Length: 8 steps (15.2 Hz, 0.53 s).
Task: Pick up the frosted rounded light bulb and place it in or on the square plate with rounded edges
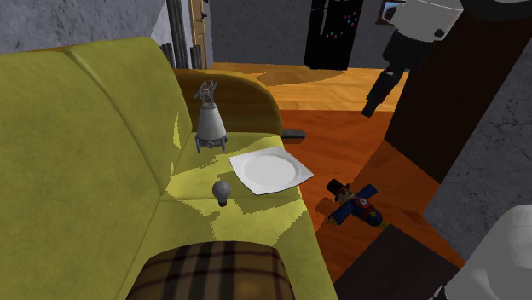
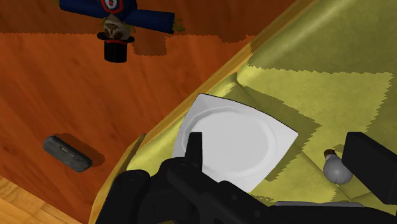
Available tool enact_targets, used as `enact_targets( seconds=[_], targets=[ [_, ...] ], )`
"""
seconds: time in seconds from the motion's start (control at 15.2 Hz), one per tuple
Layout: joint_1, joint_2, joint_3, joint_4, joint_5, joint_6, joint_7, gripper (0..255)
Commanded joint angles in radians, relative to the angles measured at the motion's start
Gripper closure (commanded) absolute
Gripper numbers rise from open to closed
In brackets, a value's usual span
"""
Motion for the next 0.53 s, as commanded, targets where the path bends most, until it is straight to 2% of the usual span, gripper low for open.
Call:
enact_targets(
  seconds=[0.0, 0.46],
  targets=[
    [0.000, 0.000, 0.000, 0.000, 0.000, 0.000, 0.000, 0],
    [0.020, 0.142, 0.085, -0.046, 0.045, 0.181, 0.096, 0]
  ],
)
